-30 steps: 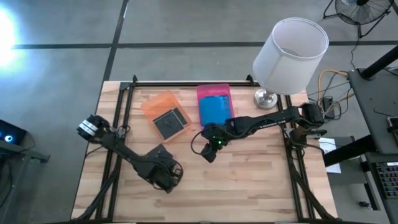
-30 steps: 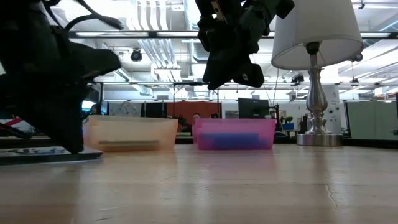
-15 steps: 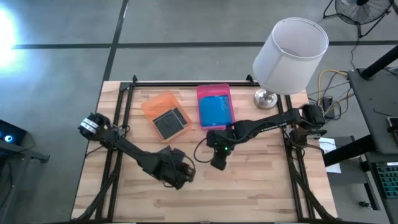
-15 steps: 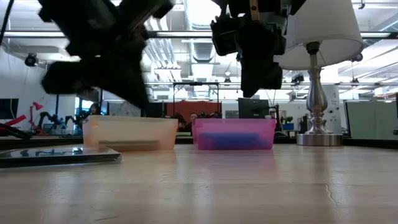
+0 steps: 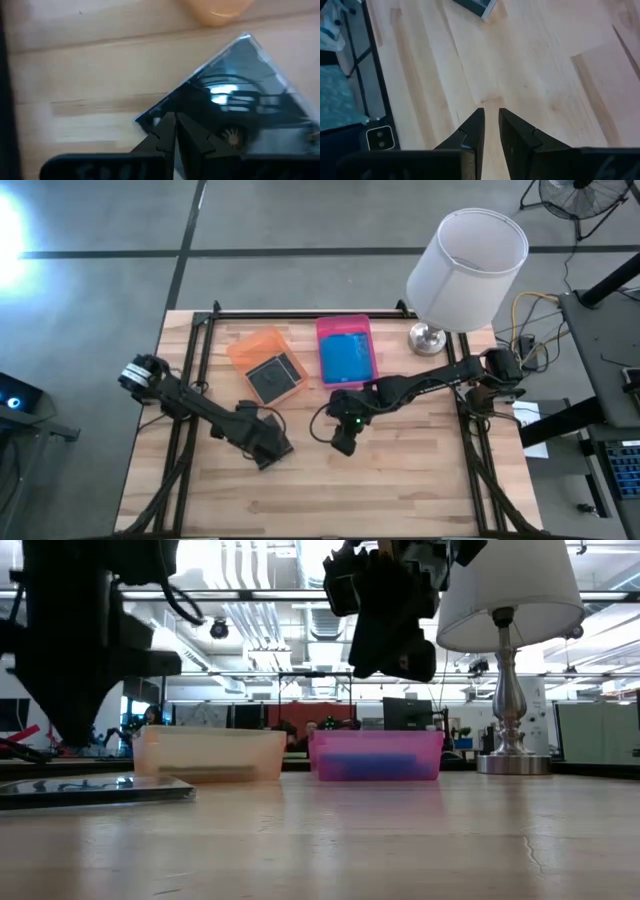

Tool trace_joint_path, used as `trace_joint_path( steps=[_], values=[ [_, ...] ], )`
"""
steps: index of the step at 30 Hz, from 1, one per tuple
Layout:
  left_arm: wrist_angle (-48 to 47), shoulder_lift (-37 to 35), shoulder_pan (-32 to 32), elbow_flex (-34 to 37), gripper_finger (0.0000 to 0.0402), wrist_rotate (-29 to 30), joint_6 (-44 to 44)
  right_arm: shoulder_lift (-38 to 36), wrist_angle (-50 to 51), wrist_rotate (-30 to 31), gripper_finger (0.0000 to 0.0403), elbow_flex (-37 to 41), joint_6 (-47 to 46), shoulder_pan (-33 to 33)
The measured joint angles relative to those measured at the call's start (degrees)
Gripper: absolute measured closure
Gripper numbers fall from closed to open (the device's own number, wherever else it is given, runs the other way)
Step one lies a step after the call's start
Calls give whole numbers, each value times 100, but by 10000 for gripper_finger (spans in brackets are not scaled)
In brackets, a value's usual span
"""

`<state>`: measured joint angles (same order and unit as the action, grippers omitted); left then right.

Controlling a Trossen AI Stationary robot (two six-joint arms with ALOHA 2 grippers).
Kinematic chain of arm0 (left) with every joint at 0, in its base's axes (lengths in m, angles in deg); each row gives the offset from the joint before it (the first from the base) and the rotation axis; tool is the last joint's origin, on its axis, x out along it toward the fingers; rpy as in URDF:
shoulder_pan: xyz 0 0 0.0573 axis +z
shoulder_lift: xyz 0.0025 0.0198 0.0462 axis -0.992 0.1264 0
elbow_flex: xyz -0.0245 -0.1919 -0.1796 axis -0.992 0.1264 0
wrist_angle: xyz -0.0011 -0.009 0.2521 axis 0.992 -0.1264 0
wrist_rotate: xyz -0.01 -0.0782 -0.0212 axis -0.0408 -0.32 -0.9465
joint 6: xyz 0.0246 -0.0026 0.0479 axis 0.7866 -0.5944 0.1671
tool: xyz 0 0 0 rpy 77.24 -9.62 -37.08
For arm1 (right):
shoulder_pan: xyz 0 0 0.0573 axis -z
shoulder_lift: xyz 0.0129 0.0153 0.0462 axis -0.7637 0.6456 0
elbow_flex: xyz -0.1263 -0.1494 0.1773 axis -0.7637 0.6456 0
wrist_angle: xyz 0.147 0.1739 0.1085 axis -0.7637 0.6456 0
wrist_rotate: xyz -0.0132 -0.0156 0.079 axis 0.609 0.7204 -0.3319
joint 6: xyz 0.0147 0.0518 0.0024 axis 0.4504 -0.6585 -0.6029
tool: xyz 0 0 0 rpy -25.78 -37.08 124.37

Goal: Pick & place jewel cases by type
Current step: Put the black CD case into the orange bin

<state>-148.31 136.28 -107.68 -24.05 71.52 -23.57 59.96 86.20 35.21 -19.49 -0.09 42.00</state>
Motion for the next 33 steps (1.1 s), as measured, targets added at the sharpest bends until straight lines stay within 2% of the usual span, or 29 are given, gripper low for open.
trace_joint_path(
  steps=[3,7,10,17,22,27,33],
  values=[
    [442,-436,140,486,401,56,-207,0,-1,2,351,8,-4,-26],
    [459,-936,328,1057,401,79,-314,2,-4,5,351,34,-10,-88],
    [837,-1243,492,1454,401,76,-258,16,-69,48,351,44,-16,-114],
    [1997,-1386,657,2285,401,-28,-97,22,-124,156,351,56,-159,-178],
    [2030,-1382,598,2324,401,-123,219,137,-491,-298,351,114,-723,-292],
    [2370,-1360,405,2199,401,-434,352,765,-1339,-453,349,153,-1704,-385],
    [2715,-1171,-151,2042,401,-531,133,1422,-2241,-498,304,114,-2445,-385]
  ],
)
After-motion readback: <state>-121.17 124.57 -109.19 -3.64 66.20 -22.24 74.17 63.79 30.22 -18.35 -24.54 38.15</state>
